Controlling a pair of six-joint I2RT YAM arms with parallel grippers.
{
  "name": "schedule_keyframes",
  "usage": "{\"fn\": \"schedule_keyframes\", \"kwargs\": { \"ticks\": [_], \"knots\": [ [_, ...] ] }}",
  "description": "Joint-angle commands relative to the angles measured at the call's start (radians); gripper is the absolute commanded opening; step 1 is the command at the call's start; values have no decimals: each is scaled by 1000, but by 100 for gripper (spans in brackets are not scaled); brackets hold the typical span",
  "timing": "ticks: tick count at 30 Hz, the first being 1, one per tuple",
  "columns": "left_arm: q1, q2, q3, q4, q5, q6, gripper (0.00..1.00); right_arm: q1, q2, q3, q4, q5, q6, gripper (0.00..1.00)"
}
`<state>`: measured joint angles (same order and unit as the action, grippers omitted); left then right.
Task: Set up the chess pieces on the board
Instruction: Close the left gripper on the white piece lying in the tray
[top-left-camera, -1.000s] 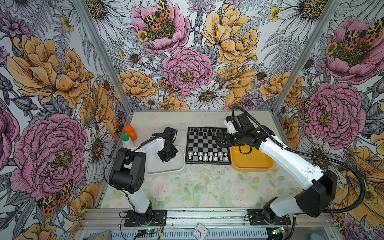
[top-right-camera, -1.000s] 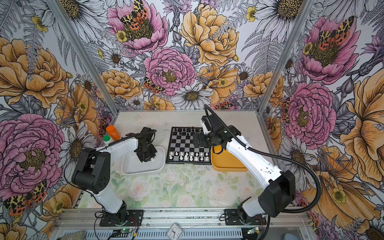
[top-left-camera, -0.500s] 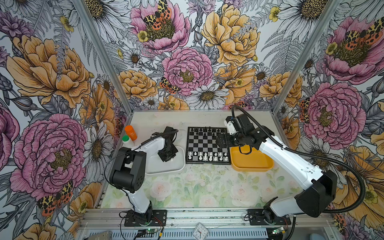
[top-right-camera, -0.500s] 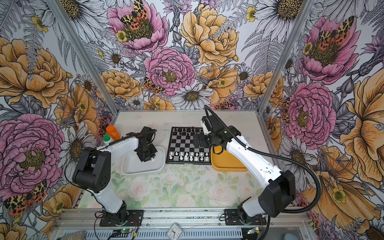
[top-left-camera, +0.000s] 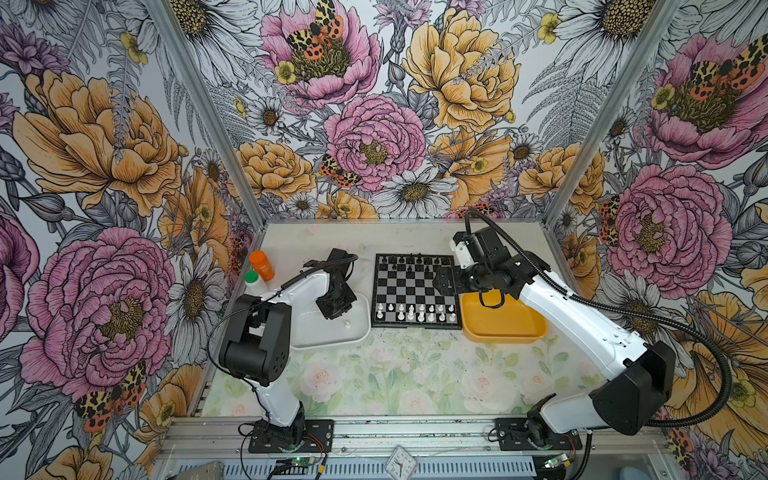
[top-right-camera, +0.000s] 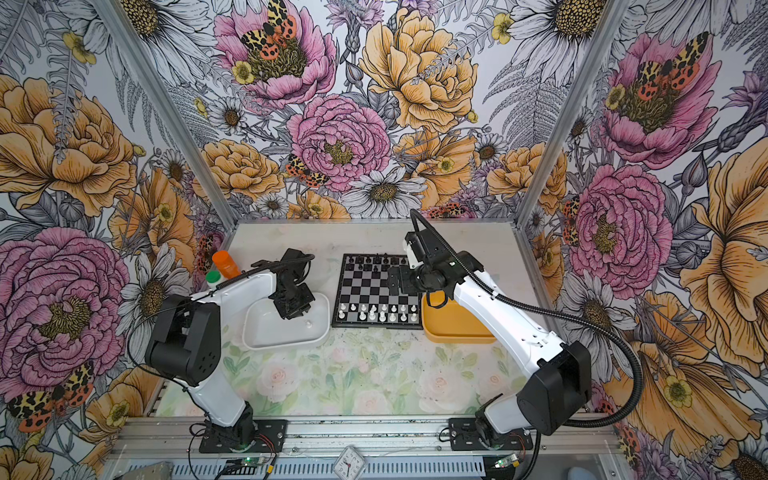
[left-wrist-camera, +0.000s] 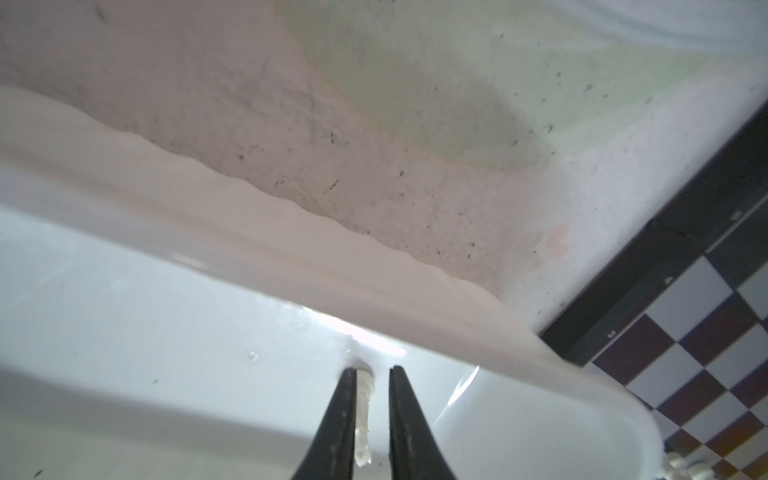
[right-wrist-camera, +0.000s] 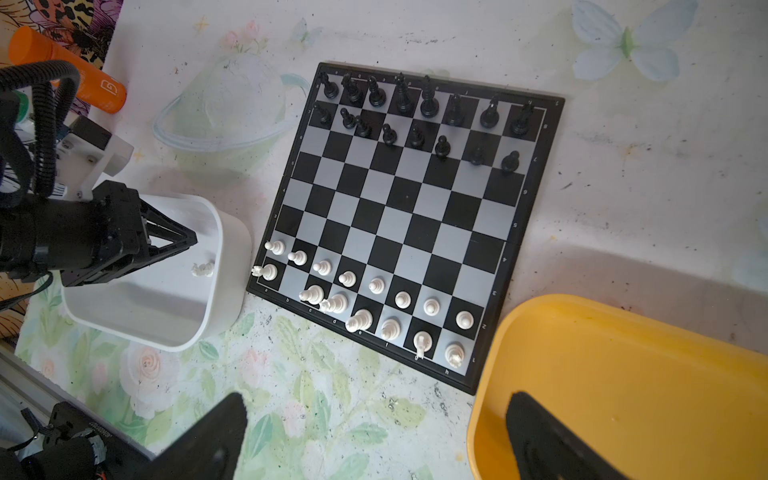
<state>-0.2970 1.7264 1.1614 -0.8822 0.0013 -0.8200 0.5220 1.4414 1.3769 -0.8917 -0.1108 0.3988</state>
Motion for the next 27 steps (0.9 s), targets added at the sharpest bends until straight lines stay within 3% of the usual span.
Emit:
{"fn": "schedule_keyframes", "kwargs": {
  "ticks": [1, 9, 27],
  "knots": [
    [-5, -13, 15, -6, -11, 15, 23, -6, -26, 2, 14, -12, -5, 100],
    [-18, -59, 36, -29, 2, 7, 40, -5, -21, 21, 12, -21, -5, 100],
    [-76, -64, -17, -53, 16, -27, 34, -6, -13, 27, 13, -29, -9, 100]
  ]
}}
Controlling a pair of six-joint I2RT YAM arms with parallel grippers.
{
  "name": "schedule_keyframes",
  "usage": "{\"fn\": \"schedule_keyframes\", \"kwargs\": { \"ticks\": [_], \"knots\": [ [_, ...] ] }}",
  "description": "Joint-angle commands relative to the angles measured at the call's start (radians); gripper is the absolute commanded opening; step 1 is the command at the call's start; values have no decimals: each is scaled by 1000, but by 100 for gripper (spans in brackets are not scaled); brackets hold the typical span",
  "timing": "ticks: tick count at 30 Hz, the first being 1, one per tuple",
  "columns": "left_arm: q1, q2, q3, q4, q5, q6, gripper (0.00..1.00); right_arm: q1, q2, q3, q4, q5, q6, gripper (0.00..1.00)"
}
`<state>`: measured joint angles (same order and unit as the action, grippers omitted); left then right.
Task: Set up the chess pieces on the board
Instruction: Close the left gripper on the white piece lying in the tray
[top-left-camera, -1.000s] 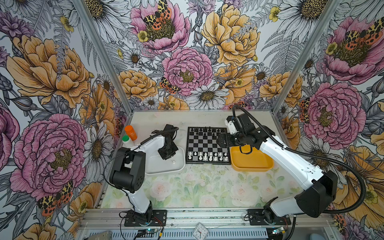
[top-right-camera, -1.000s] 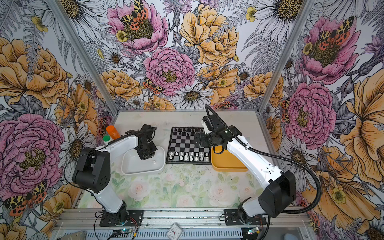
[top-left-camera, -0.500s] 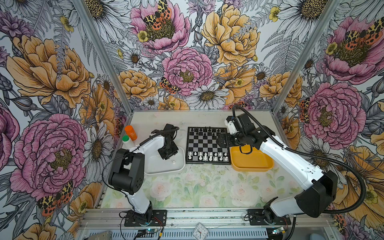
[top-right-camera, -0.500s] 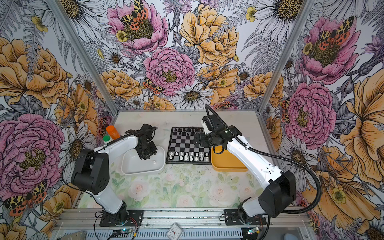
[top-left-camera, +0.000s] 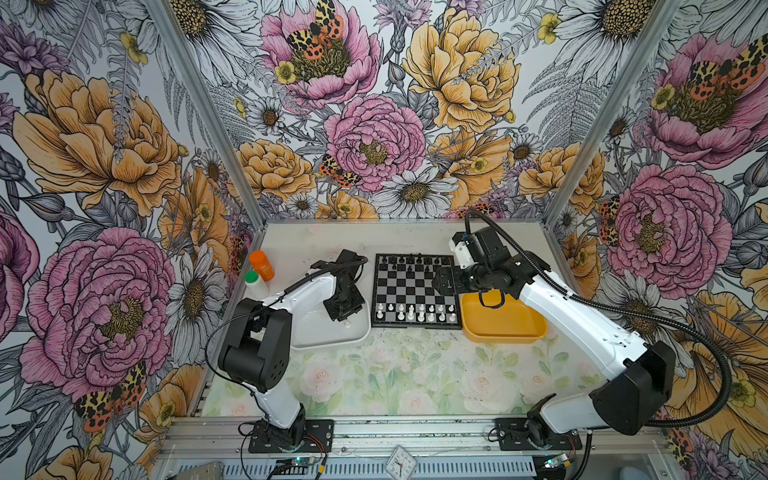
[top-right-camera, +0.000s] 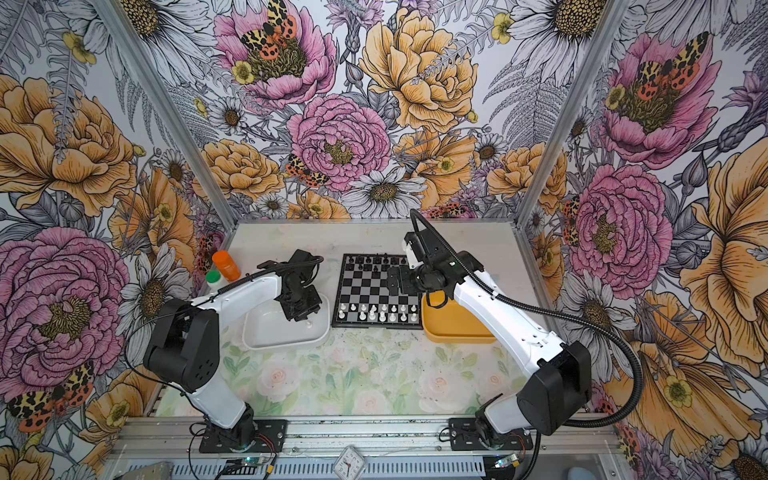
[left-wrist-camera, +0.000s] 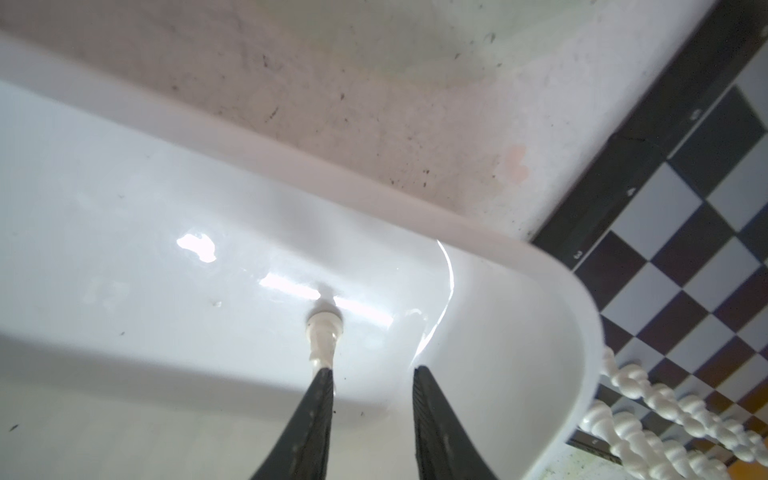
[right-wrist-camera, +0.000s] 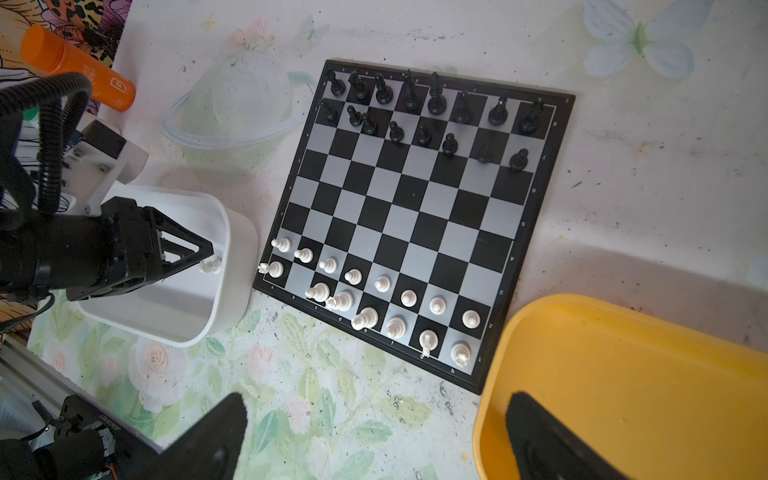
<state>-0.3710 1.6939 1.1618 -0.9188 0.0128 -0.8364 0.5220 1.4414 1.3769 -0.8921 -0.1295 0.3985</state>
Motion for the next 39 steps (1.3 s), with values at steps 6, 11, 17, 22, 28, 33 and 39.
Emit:
{"fn": "schedule_keyframes", "kwargs": {
  "ticks": [6, 11, 17, 22, 28, 33, 39],
  "knots": [
    [1, -51, -36, -32, -10, -7, 34, -7, -15, 25, 13, -12, -9, 100],
    [-2, -53, -43, -33, -8, -12, 34, -7, -13, 22, 13, -13, -6, 100],
    [-6, -39, -54, -31, -21, -9, 34, -7, -16, 19, 14, -12, -1, 100],
    [-6, -21, -57, -29, -25, -3, 33, -7, -21, 13, 13, -9, 2, 100],
    [-7, -4, -47, -29, -33, 3, 31, -7, -24, 10, 13, -8, 4, 100],
    [-9, 10, -46, -28, -36, 7, 30, -7, -25, 10, 13, -5, 3, 100],
    [-10, 27, -37, -27, -39, 14, 25, -7, -26, 9, 13, -1, 2, 100]
  ]
}}
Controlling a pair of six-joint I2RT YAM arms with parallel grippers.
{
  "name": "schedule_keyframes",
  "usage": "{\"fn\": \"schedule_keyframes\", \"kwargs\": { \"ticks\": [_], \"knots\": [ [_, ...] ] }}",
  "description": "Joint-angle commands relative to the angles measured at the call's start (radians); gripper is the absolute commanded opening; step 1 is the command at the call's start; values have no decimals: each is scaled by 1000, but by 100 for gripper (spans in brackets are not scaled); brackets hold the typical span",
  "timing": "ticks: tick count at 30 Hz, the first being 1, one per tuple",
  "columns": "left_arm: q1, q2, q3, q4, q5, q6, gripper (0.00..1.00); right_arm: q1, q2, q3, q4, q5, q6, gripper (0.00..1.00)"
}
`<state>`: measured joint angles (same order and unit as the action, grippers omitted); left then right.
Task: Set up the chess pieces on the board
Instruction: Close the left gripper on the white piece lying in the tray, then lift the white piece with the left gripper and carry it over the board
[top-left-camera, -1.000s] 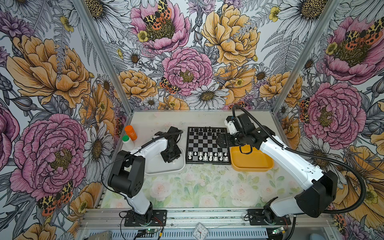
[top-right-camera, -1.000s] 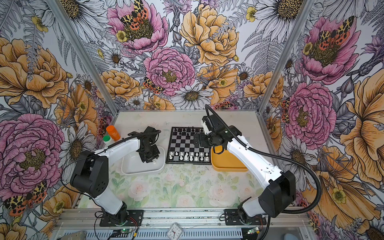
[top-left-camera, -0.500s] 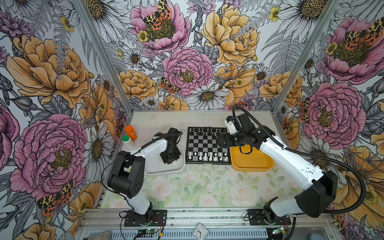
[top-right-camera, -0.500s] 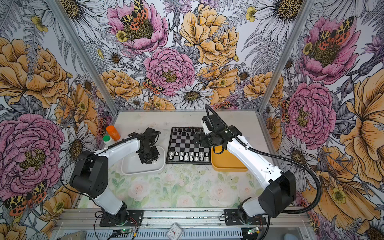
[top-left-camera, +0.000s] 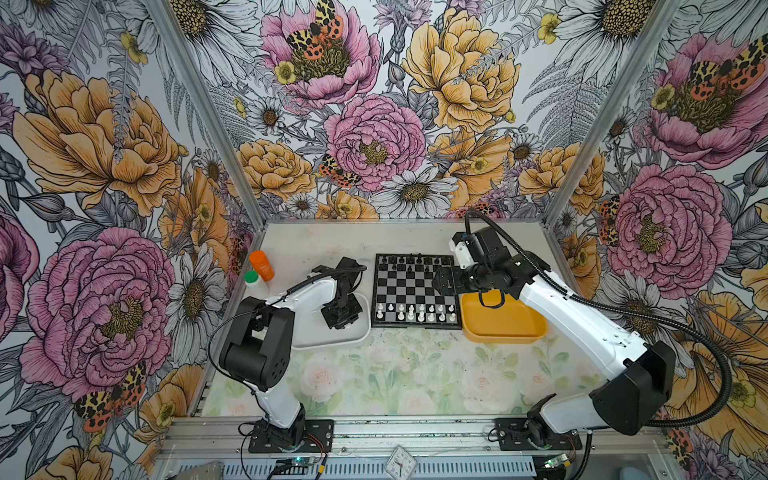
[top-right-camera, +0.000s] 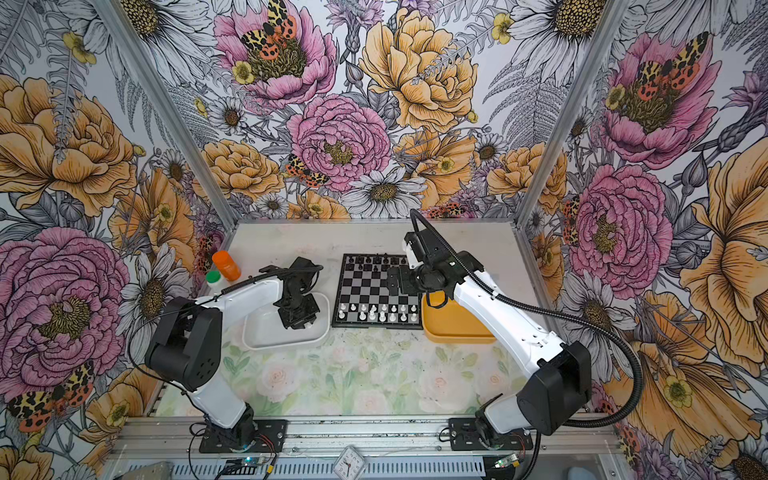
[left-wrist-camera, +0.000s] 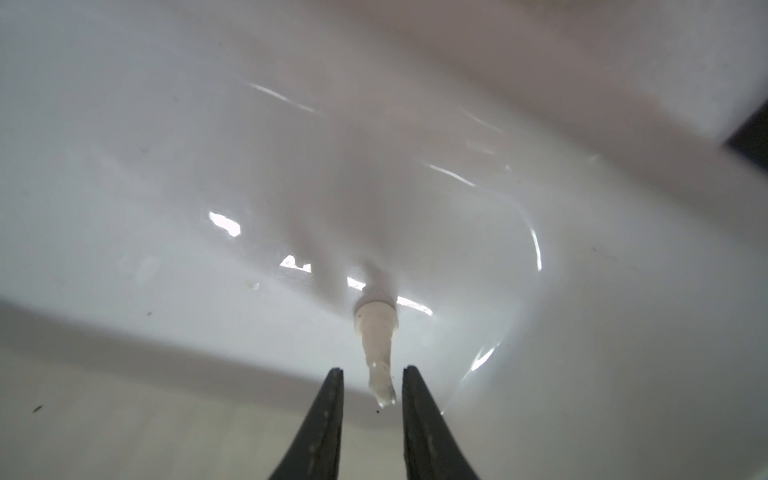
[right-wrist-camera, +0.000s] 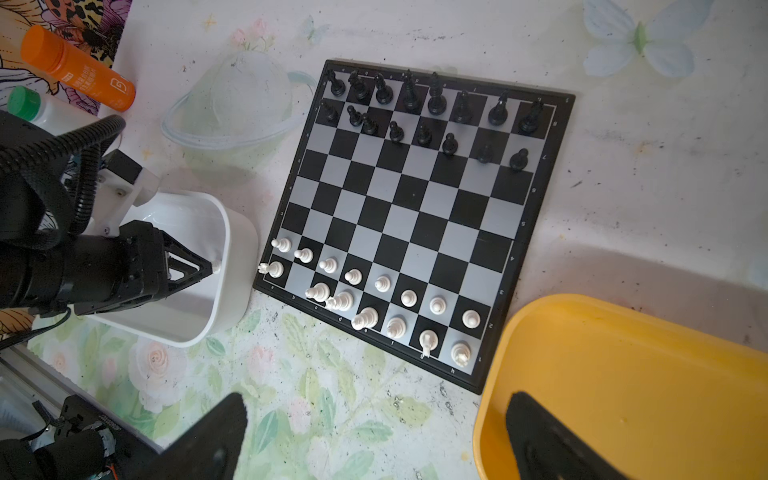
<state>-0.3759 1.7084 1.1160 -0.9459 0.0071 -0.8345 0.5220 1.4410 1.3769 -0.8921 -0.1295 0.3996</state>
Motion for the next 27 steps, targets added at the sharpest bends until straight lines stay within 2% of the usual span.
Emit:
{"fn": "schedule_keyframes", "kwargs": {
  "ticks": [1, 11, 27],
  "knots": [
    [-4, 15, 9, -1, -37, 12, 25, -7, -25, 10, 13, 1, 1, 100],
    [2, 26, 13, -2, -45, 18, 17, -10, -30, 6, 13, 4, -1, 100],
    [14, 22, 44, -18, -48, 64, 0, -13, -22, 15, 13, -2, 2, 100]
  ]
}}
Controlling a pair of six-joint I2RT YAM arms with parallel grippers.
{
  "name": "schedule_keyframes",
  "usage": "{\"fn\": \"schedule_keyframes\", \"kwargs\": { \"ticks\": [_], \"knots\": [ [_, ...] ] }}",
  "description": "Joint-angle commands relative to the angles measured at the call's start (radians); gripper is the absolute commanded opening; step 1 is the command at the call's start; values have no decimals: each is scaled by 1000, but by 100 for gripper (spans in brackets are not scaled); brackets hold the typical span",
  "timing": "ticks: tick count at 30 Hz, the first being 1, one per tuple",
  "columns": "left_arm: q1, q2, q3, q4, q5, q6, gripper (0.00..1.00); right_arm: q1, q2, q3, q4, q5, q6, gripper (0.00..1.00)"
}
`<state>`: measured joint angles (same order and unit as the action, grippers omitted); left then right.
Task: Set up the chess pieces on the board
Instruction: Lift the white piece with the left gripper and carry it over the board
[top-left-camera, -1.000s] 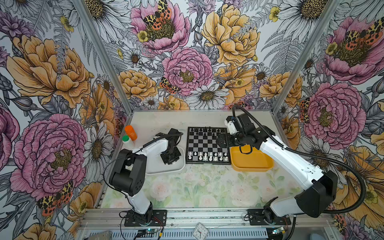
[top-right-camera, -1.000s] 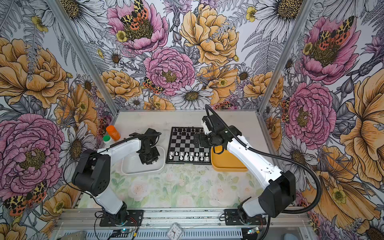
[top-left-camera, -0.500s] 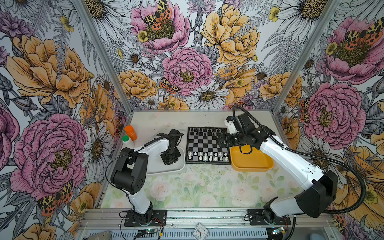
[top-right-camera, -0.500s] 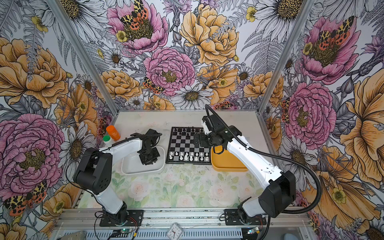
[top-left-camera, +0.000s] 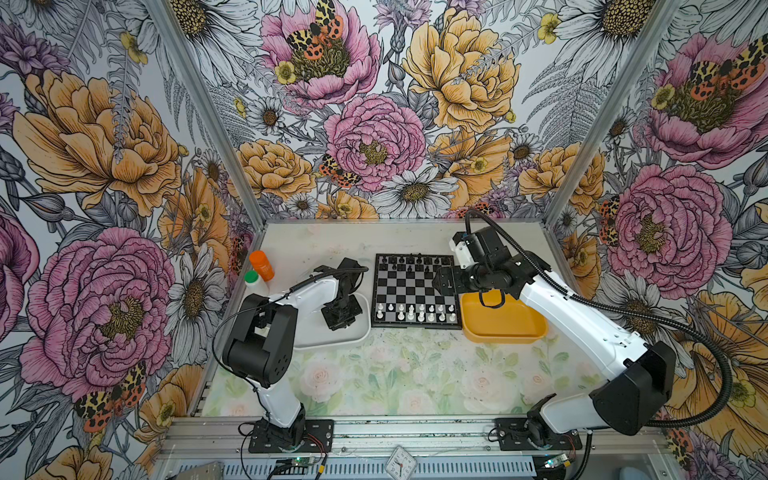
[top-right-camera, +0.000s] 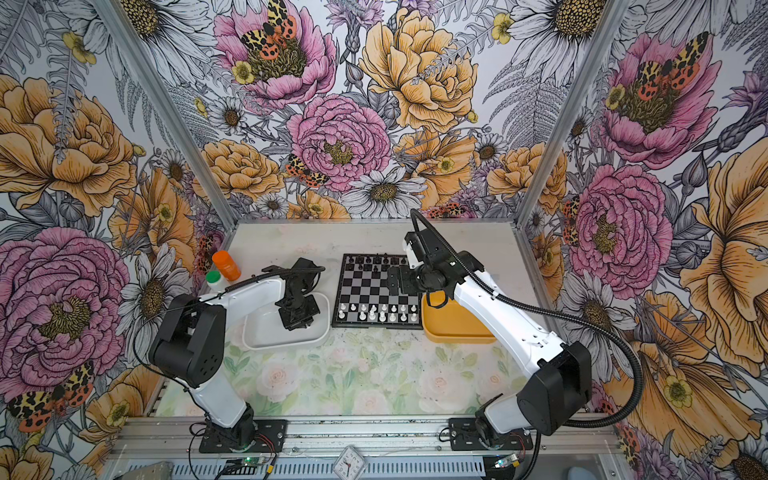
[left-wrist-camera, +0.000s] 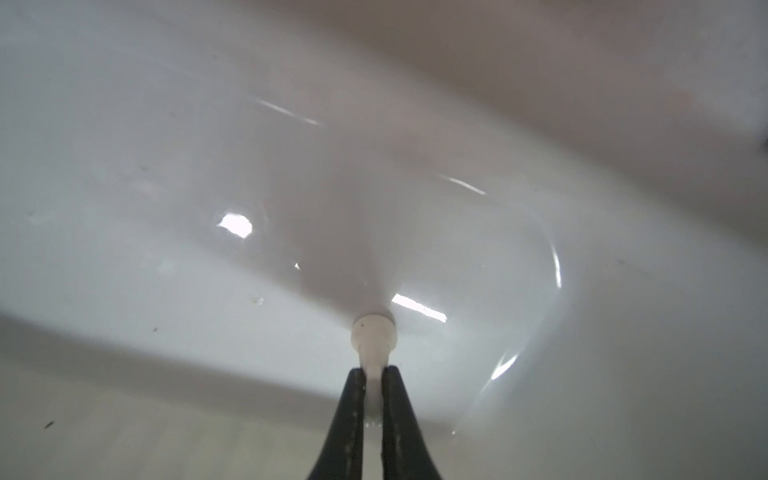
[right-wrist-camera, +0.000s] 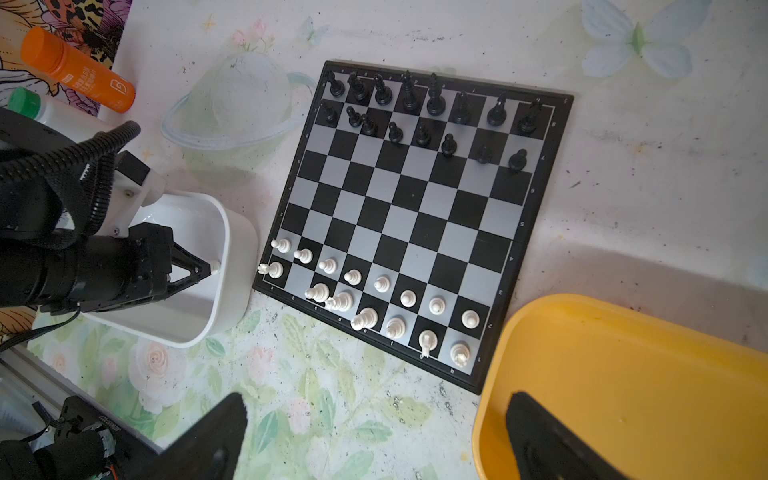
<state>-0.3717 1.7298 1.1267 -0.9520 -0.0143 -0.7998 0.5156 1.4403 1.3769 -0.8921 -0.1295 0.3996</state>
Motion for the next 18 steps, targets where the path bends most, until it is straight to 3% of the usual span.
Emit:
{"fn": "schedule_keyframes", "kwargs": {
  "ticks": [1, 10, 18],
  "knots": [
    [9, -2, 47, -21, -29, 37, 0, -6, -21, 16, 13, -3, 3, 100],
    [-1, -16, 202, -121, -50, 96, 0, -4, -23, 22, 13, -8, 16, 100],
    [-80, -16, 364, -197, -49, 115, 0, -2, -56, 3, 13, -3, 28, 100]
  ]
}}
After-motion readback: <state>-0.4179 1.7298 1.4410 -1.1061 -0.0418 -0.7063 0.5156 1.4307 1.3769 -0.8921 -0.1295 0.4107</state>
